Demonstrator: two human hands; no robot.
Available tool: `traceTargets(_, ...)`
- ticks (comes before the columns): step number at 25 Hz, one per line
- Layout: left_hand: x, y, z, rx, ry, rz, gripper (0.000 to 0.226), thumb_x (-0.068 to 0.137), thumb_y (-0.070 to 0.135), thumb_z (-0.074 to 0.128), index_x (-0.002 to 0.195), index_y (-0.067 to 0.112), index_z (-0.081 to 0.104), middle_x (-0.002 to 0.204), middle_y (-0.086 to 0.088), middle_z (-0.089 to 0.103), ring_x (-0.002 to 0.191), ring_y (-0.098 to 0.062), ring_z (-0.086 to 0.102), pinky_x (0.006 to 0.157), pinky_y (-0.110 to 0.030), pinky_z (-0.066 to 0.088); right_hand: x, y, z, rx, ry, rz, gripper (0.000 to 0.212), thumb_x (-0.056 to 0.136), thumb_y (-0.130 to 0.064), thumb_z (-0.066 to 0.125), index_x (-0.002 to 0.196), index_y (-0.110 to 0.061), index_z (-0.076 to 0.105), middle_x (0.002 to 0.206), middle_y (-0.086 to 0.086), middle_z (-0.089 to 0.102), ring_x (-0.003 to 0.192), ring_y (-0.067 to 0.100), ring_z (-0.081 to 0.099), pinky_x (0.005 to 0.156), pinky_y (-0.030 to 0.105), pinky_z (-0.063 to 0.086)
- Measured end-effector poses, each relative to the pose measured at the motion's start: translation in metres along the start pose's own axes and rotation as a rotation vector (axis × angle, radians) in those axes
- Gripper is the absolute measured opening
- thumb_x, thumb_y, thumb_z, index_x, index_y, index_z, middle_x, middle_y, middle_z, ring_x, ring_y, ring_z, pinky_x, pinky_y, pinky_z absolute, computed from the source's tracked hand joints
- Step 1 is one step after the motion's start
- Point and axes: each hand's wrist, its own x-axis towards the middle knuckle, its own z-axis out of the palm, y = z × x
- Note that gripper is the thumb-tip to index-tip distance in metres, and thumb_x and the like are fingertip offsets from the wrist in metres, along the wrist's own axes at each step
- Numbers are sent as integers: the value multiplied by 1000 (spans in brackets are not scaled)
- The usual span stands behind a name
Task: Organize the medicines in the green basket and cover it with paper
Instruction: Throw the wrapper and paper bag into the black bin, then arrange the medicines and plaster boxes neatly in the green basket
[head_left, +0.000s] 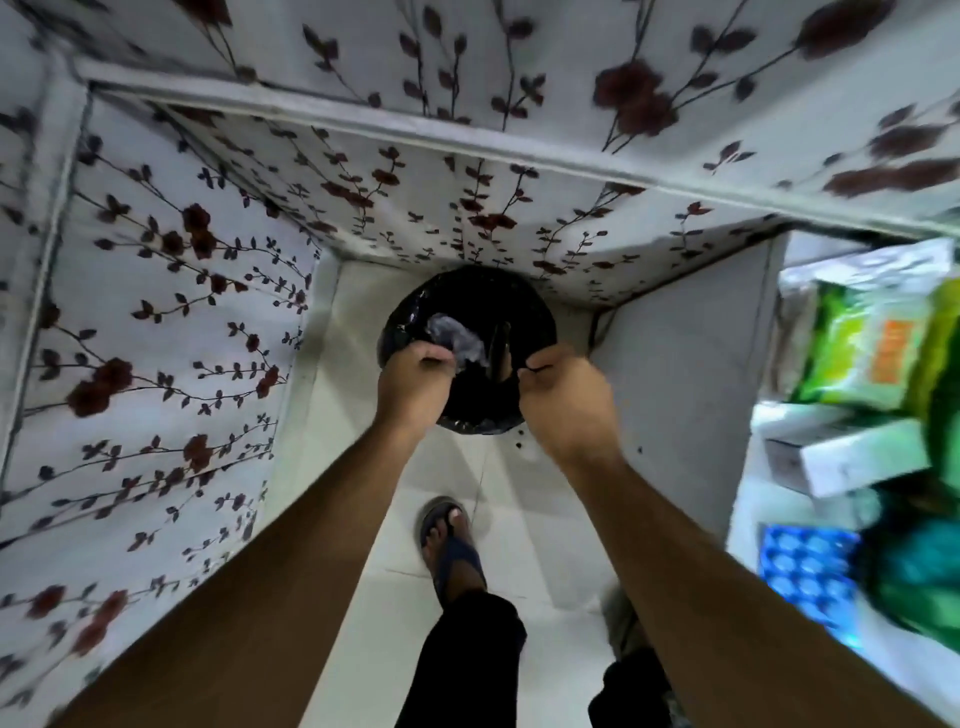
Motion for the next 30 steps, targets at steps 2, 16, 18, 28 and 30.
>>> traceTargets(2, -37, 19, -4, -21, 15, 10, 14, 72, 33, 58, 74, 39, 71, 91, -7, 75, 87, -28, 71, 85, -48, 58, -33, -8, -35, -9, 15, -51, 25, 90, -34, 52, 112, -27, 63, 103, 4, 74, 98, 30, 67, 78, 30, 44)
traceTargets(16, -279, 140, 135, 448, -100, 434, 42, 79, 21, 71, 119, 20, 62, 110, -7, 62, 104, -24, 62, 89, -41, 52, -179, 160, -338, 126, 508, -206, 10, 89, -25, 61, 96, -24, 68, 88, -2, 73, 77, 20, 69, 66, 33, 53)
traceTargets(18, -279, 143, 156, 585, -108, 547, 54, 77, 24, 71, 129, 19, 56, 117, -11, 55, 108, -29, 59, 89, -40, 51, -168, 194, -355, 179, 548, -135, 9, 89, -22, 61, 94, -23, 69, 86, -2, 73, 75, 20, 68, 67, 33, 52)
traceTargets(28, -243, 138, 180, 834, 33, 727, 47, 75, 21, 74, 121, 13, 66, 100, -16, 59, 95, -37, 59, 80, -45, 53, -96, 288, -340, 301, 332, 302, 51, 81, -51, 69, 120, -20, 56, 79, -11, 62, 94, 22, 64, 79, 35, 47)
traceTargets(30, -246, 137, 178, 853, 29, 740, 46, 75, 23, 73, 120, 13, 67, 98, -13, 60, 94, -34, 59, 78, -44, 53, -89, 288, -333, 319, 308, 323, 58, 77, -55, 71, 120, -20, 55, 85, -7, 67, 95, 22, 65, 77, 34, 47)
